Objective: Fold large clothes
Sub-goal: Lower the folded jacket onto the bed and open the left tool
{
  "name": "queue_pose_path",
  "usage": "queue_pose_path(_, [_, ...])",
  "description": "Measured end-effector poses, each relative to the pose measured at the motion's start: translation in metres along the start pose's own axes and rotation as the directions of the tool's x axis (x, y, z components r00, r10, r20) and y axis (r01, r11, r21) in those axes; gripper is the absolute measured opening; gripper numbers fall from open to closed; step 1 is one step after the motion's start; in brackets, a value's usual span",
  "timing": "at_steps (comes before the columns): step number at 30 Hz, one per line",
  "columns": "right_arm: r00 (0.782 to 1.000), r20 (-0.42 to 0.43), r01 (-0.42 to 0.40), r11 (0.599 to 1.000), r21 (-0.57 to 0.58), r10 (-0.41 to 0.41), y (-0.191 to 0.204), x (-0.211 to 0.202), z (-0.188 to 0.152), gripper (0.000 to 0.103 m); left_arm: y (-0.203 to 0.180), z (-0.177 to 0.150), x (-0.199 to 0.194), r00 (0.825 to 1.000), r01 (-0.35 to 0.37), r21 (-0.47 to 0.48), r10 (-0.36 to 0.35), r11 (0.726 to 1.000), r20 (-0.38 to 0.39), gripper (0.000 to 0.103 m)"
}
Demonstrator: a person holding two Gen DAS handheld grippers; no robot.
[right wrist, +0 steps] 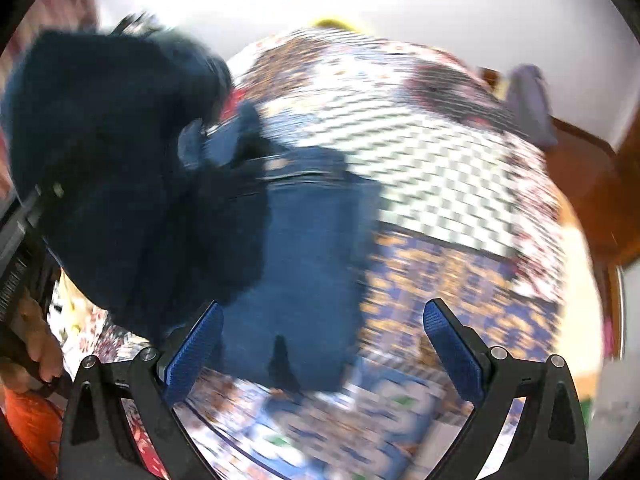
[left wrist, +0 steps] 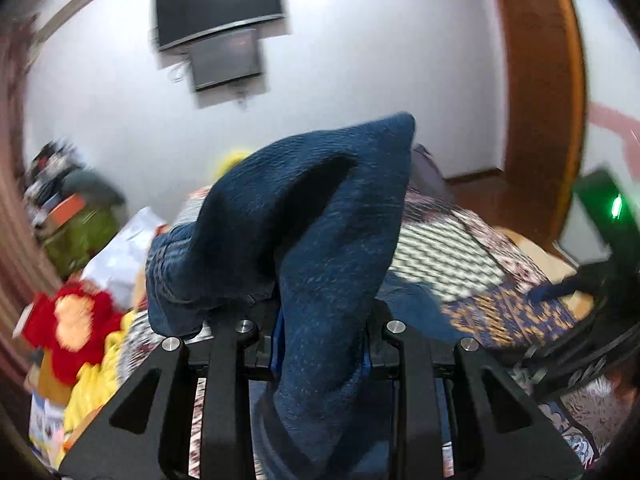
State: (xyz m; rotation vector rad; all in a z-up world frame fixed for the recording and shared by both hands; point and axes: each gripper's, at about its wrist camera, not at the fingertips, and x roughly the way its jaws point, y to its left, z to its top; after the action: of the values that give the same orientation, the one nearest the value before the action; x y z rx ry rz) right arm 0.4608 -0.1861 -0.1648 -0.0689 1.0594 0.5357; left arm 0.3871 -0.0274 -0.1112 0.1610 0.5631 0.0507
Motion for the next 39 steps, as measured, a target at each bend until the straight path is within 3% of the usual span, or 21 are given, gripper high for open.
queue_pose_path(4, [0.998, 0.011, 0.058, 0.992, 0.108, -0.059, -0.049, -0.027, -0.023, 0.100, -0.050, -0.014, 0.024, 0.996, 0.065, 0.112, -0.057, 0.992, -0.070, 0.028])
queue_pose_path(7, [0.998, 0.017, 0.062, 0.984, 0.168, -0.066, -0.072, -0.040, -0.036, 0.100, -0.086, -0.036, 0.034, 0.994, 0.057, 0.252, -0.030, 0.966, -0.106, 0.028])
queue_pose_path(12, [0.997, 0.020, 0.072, 0.978, 0.197, -0.077, -0.085, -0.055, -0.057, 0.100, -0.101, -0.067, 0.040, 0.980, 0.090, 0.322, -0.026, 0.942, -0.199, 0.029])
queue_pose_path(15, [0.997, 0.030, 0.070, 0.980, 0.187, -0.077, -0.084, -0.061, -0.059, 0.100, -0.102, -0.078, 0.037, 0.971, 0.111, 0.352, -0.027, 0.930, -0.236, 0.039])
queue_pose_path(17, [0.997, 0.041, 0.062, 0.981, 0.181, -0.070, -0.081, -0.065, -0.058, 0.100, -0.100, -0.080, 0.032, 0.958, 0.178, 0.316, -0.090, 0.932, -0.273, 0.064])
queue_pose_path(19, [0.997, 0.056, 0.042, 0.984, 0.173, -0.053, -0.074, -0.069, -0.055, 0.100, -0.097, -0.080, 0.021, 0.938, 0.258, 0.257, -0.177, 0.931, -0.298, 0.075])
queue_pose_path(24, [0.997, 0.081, -0.006, 0.990, 0.140, -0.005, -0.052, -0.072, -0.044, 0.100, -0.072, -0.074, -0.006, 0.937, 0.262, 0.154, -0.213, 0.953, -0.276, 0.077])
queue_pose_path(26, [0.996, 0.090, -0.036, 0.992, 0.118, 0.026, -0.039, -0.071, -0.037, 0.100, -0.056, -0.070, -0.016, 0.944, 0.242, 0.110, -0.208, 0.964, -0.258, 0.085])
queue_pose_path(32, [0.993, 0.085, -0.091, 0.994, 0.057, 0.086, -0.001, -0.050, -0.019, 0.100, 0.009, -0.061, -0.032, 0.976, 0.109, 0.017, -0.104, 0.994, -0.191, 0.095])
queue_pose_path(37, [0.994, 0.000, -0.106, 0.994, 0.017, 0.106, 0.024, -0.003, -0.011, 0.100, 0.044, -0.077, -0.017, 0.967, 0.040, -0.037, -0.048, 0.999, -0.249, 0.096])
queue_pose_path(39, [0.996, -0.039, -0.082, 0.997, 0.014, 0.083, 0.026, 0.015, -0.012, 0.100, 0.056, -0.090, -0.003, 0.953, 0.024, -0.072, -0.044, 0.997, -0.301, 0.095])
